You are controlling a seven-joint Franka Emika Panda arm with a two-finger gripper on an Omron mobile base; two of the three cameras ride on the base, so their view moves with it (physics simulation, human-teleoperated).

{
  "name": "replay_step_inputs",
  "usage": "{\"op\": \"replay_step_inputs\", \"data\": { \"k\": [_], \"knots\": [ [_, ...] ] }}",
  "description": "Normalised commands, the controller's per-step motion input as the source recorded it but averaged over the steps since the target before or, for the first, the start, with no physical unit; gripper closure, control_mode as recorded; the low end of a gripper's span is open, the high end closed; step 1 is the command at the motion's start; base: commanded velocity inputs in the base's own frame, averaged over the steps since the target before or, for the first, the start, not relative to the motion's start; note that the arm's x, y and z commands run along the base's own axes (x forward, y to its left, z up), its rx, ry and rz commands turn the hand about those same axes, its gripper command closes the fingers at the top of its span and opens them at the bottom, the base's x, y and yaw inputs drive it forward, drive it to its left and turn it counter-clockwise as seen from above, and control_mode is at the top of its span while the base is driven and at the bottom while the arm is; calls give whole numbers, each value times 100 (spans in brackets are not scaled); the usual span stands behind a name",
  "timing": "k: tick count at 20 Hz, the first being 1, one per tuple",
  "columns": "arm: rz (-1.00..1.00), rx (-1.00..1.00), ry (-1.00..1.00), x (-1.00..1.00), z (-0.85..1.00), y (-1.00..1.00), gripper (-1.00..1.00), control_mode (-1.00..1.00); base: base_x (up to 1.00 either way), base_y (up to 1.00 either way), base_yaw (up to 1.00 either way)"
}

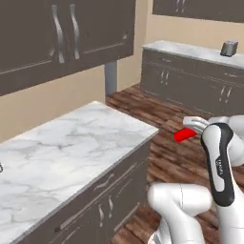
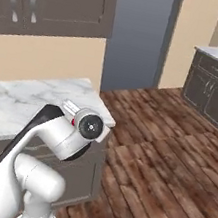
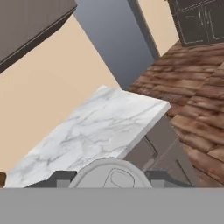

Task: Move the drinks to the dining counter.

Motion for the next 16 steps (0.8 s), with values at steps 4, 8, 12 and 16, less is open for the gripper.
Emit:
{"op": "replay_step_inputs", "data": {
  "k": [4, 8, 12, 16],
  "knots": [
    [0, 0, 0, 0, 0, 0, 100, 100, 0, 0, -100],
    [0, 0, 0, 0, 0, 0, 100, 100, 0, 0, -100],
    [0, 0, 0, 0, 0, 0, 100, 100, 0, 0, -100],
    [0, 0, 0, 0, 0, 0, 100, 100, 0, 0, -100]
  ]
}}
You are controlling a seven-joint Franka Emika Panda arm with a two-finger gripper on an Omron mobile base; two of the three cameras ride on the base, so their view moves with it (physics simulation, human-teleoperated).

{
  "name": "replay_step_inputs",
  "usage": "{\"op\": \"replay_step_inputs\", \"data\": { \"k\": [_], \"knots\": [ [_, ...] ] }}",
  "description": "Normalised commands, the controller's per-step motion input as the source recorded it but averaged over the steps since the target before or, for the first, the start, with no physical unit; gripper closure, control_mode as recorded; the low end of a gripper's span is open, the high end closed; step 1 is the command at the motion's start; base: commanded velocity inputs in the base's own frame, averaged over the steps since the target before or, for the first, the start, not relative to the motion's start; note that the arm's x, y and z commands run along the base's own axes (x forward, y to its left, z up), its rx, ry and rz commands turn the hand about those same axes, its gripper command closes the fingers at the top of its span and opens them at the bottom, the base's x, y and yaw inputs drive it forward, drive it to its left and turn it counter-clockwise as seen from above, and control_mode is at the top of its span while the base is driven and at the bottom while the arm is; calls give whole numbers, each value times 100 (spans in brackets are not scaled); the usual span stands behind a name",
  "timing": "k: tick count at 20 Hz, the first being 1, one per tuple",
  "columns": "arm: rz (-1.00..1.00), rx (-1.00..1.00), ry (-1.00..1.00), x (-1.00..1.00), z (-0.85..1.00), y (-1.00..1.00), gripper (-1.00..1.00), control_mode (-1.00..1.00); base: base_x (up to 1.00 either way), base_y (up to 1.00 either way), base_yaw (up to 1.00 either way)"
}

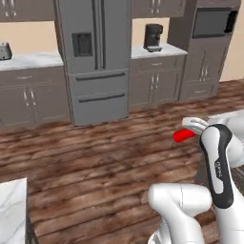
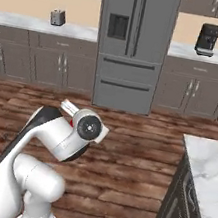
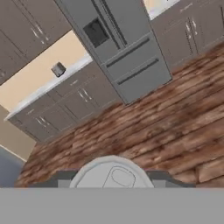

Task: Move the drinks to the dining counter.

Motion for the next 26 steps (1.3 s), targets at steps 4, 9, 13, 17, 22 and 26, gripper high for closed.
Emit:
{"op": "replay_step_inputs", "data": {
  "k": [4, 9, 13, 17, 22, 26],
  "knots": [
    [0, 0, 0, 0, 0, 0, 100, 100, 0, 0, -100],
    [0, 0, 0, 0, 0, 0, 100, 100, 0, 0, -100],
    [0, 0, 0, 0, 0, 0, 100, 100, 0, 0, -100],
    [0, 0, 0, 0, 0, 0, 100, 100, 2, 0, -98],
    [0, 0, 0, 0, 0, 0, 100, 100, 27, -17, -80],
    [0, 0, 0, 0, 0, 0, 100, 100, 99, -4, -27]
  ]
}}
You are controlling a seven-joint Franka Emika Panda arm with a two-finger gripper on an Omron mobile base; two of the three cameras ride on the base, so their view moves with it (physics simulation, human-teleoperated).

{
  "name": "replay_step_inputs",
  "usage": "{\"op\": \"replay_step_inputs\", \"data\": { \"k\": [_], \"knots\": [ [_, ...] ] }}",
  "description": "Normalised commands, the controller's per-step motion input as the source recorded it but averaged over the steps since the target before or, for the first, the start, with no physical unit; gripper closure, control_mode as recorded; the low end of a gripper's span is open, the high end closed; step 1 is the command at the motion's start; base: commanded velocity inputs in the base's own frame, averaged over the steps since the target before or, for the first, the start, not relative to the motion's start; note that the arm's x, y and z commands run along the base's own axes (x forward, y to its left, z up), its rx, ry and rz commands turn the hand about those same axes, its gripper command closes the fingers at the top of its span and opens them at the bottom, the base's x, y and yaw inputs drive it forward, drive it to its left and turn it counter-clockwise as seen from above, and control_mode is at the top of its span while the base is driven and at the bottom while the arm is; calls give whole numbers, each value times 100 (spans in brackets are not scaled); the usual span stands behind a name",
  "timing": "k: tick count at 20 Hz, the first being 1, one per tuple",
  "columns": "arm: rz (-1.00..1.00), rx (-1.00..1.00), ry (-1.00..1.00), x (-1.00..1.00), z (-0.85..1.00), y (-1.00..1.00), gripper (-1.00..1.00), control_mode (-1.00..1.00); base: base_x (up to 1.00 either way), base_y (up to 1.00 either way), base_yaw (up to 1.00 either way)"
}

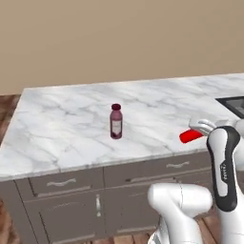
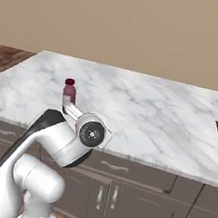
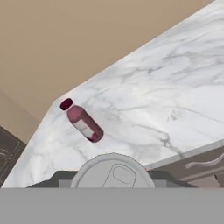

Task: Move the drinks to the dining counter.

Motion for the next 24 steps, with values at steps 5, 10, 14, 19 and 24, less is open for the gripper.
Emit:
{"op": "replay_step_inputs", "data": {
  "k": [5, 10, 14, 19, 24],
  "knots": [
    [0, 0, 0, 0, 0, 0, 100, 100, 100, -26, 0],
    [0, 0, 0, 0, 0, 0, 100, 100, 100, -62, 0],
    [0, 0, 0, 0, 0, 0, 100, 100, 100, -48, 0],
    [0, 0, 0, 0, 0, 0, 100, 100, 100, 0, -11],
    [0, 0, 0, 0, 0, 0, 100, 100, 100, 0, -36]
  ]
}}
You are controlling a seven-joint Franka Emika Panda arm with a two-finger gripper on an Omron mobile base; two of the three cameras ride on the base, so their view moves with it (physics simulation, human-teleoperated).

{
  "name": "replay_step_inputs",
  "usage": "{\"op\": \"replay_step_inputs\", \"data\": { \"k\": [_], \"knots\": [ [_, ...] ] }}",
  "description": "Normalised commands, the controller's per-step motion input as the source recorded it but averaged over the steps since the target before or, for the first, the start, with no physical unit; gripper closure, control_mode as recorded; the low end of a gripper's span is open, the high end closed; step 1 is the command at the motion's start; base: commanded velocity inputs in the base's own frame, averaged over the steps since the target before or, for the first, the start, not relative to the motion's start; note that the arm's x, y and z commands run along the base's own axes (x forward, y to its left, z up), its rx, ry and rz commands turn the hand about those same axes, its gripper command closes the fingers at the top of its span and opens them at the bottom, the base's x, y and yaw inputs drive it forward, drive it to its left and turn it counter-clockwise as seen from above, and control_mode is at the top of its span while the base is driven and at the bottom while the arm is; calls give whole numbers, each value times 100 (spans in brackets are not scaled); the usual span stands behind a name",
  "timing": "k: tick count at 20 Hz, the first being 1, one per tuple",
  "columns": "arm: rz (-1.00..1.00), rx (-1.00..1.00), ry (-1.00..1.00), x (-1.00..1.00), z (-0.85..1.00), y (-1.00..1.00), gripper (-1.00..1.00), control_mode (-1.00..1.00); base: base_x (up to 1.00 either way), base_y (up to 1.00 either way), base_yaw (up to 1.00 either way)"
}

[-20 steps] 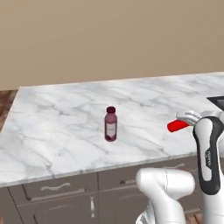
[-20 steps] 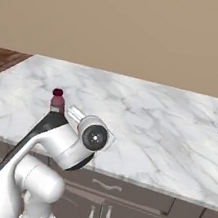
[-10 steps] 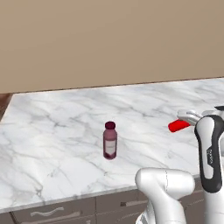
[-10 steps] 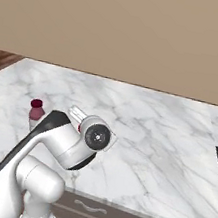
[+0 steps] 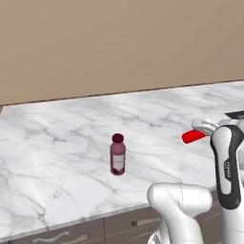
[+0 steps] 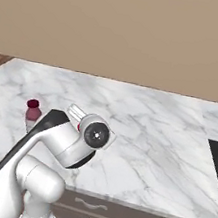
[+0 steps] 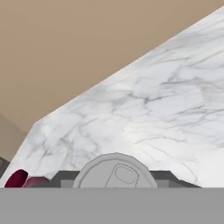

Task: Move the drinks to the dining counter.

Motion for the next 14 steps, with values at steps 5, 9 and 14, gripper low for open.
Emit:
{"op": "replay_step_inputs", "data": {
  "k": [5, 9, 14],
  "knots": [
    [0, 0, 0, 0, 0, 0, 100, 100, 91, 0, -40],
    [-38, -6, 18, 58, 0, 0, 100, -100, 0, 0, 0],
    [-38, -5, 24, 25, 5, 0, 100, -100, 0, 0, 0]
  ]
}}
